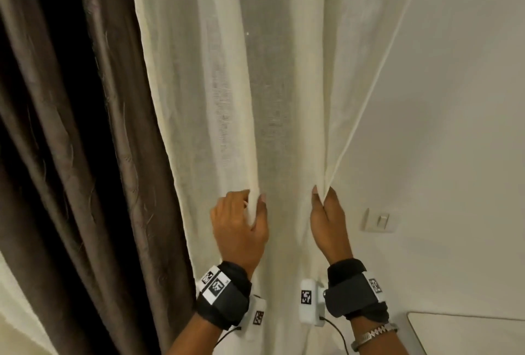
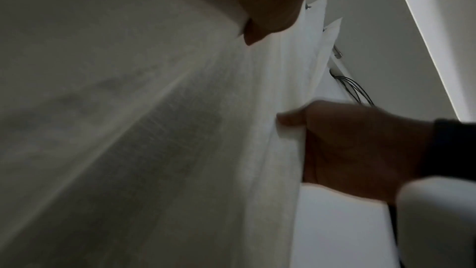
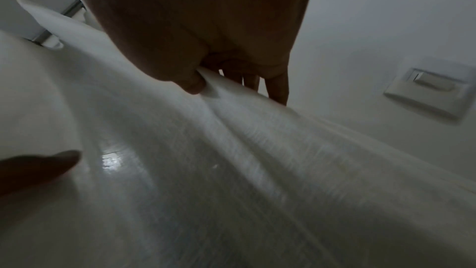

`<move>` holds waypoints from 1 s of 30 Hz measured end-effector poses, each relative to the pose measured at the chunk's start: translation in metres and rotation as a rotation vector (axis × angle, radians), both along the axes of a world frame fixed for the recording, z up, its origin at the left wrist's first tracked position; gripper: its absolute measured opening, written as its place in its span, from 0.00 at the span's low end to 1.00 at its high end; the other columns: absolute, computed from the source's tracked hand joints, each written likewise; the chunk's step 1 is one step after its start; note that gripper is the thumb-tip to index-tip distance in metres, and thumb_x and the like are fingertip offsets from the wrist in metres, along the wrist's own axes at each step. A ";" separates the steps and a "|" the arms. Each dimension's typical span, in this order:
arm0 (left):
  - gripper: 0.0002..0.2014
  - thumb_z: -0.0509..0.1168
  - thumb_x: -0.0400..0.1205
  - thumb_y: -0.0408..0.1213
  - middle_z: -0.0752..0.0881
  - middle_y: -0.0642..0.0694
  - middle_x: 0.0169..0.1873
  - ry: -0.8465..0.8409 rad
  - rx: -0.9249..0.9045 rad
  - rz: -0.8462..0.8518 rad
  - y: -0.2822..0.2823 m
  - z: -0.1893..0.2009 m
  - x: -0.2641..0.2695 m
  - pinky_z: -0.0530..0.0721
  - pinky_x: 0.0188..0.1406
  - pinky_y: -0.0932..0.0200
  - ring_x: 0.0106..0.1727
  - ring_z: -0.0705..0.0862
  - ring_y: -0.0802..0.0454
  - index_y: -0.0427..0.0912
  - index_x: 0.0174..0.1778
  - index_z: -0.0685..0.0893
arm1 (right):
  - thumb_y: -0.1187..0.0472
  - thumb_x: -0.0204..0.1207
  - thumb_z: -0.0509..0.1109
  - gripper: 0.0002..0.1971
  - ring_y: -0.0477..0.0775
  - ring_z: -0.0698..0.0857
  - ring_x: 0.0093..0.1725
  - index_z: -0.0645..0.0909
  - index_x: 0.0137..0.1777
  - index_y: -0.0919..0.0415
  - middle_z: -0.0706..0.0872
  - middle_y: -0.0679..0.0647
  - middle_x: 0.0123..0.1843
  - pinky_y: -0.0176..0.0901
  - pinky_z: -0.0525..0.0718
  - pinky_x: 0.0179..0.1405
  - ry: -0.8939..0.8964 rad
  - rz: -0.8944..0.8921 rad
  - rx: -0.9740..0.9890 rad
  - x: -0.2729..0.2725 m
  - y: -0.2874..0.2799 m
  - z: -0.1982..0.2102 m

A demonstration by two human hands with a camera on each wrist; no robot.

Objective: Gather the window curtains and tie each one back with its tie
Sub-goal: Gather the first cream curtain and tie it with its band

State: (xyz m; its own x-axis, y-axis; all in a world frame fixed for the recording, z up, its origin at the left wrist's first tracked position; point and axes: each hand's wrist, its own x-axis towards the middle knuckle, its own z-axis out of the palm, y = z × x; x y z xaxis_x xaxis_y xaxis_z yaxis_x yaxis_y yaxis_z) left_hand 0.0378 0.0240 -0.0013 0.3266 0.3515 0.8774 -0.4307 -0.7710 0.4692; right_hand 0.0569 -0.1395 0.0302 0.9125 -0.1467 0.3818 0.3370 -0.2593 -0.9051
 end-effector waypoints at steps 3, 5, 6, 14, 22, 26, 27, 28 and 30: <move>0.15 0.74 0.85 0.38 0.79 0.45 0.70 0.183 0.019 -0.195 -0.014 -0.014 0.013 0.79 0.65 0.65 0.68 0.82 0.45 0.44 0.65 0.81 | 0.45 0.93 0.59 0.18 0.23 0.82 0.66 0.74 0.80 0.37 0.83 0.33 0.72 0.13 0.77 0.58 -0.044 0.152 0.014 -0.011 0.015 0.002; 0.18 0.73 0.85 0.39 0.74 0.46 0.80 0.280 0.045 -0.305 -0.020 -0.023 0.021 0.79 0.73 0.64 0.77 0.79 0.45 0.47 0.69 0.78 | 0.41 0.90 0.60 0.20 0.24 0.83 0.66 0.73 0.81 0.35 0.83 0.34 0.73 0.15 0.78 0.59 -0.039 0.231 0.035 -0.015 0.020 0.005; 0.19 0.72 0.85 0.39 0.73 0.46 0.82 0.309 0.066 -0.350 -0.023 -0.027 0.023 0.81 0.75 0.59 0.79 0.79 0.45 0.48 0.71 0.77 | 0.38 0.88 0.61 0.23 0.26 0.84 0.67 0.74 0.81 0.36 0.85 0.36 0.73 0.18 0.81 0.62 -0.034 0.256 0.037 -0.015 0.021 0.005; 0.25 0.73 0.84 0.47 0.78 0.54 0.82 0.450 0.180 -0.595 -0.024 -0.024 0.002 0.80 0.82 0.50 0.82 0.77 0.57 0.53 0.78 0.79 | 0.42 0.88 0.69 0.21 0.45 0.91 0.59 0.80 0.75 0.50 0.90 0.43 0.57 0.29 0.85 0.52 0.046 0.095 -0.050 -0.001 0.019 0.005; 0.45 0.85 0.74 0.46 0.66 0.36 0.82 0.119 -0.329 0.066 0.025 -0.003 -0.002 0.78 0.77 0.33 0.83 0.67 0.36 0.40 0.83 0.70 | 0.49 0.95 0.56 0.20 0.48 0.87 0.44 0.80 0.77 0.56 0.89 0.50 0.47 0.35 0.80 0.41 0.033 -0.069 -0.017 0.018 -0.006 0.002; 0.45 0.78 0.80 0.60 0.75 0.57 0.82 0.304 -0.538 -0.499 0.026 0.001 0.001 0.80 0.82 0.40 0.82 0.78 0.58 0.56 0.87 0.60 | 0.49 0.95 0.57 0.20 0.45 0.87 0.53 0.78 0.80 0.54 0.88 0.43 0.56 0.39 0.81 0.57 0.023 0.011 -0.050 0.006 0.009 0.003; 0.42 0.75 0.82 0.61 0.78 0.60 0.80 0.369 -0.489 -0.623 0.020 0.001 0.000 0.81 0.82 0.41 0.80 0.80 0.60 0.58 0.87 0.60 | 0.49 0.94 0.57 0.19 0.45 0.87 0.58 0.76 0.81 0.50 0.87 0.42 0.61 0.39 0.80 0.62 0.003 0.049 -0.059 0.002 0.015 0.002; 0.42 0.74 0.82 0.62 0.79 0.60 0.80 0.431 -0.422 -0.706 0.013 0.000 -0.001 0.81 0.82 0.42 0.79 0.81 0.60 0.59 0.88 0.61 | 0.49 0.94 0.58 0.18 0.45 0.86 0.64 0.75 0.80 0.46 0.86 0.41 0.65 0.39 0.80 0.66 -0.018 0.093 -0.075 -0.002 0.021 -0.001; 0.42 0.73 0.81 0.65 0.81 0.58 0.78 0.507 -0.336 -0.803 0.000 0.001 -0.001 0.83 0.80 0.42 0.78 0.82 0.57 0.60 0.88 0.64 | 0.47 0.92 0.59 0.18 0.41 0.86 0.68 0.75 0.79 0.42 0.86 0.39 0.70 0.39 0.83 0.70 -0.058 0.187 -0.140 -0.008 0.032 -0.012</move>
State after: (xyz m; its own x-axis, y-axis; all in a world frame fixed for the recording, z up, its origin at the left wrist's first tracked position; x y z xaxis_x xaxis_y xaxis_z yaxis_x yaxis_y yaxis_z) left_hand 0.0364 0.0240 -0.0003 0.8826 0.0666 0.4653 -0.4542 -0.1341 0.8808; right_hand 0.0494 -0.1072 0.0184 0.8950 0.0808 0.4388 0.4410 -0.3089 -0.8427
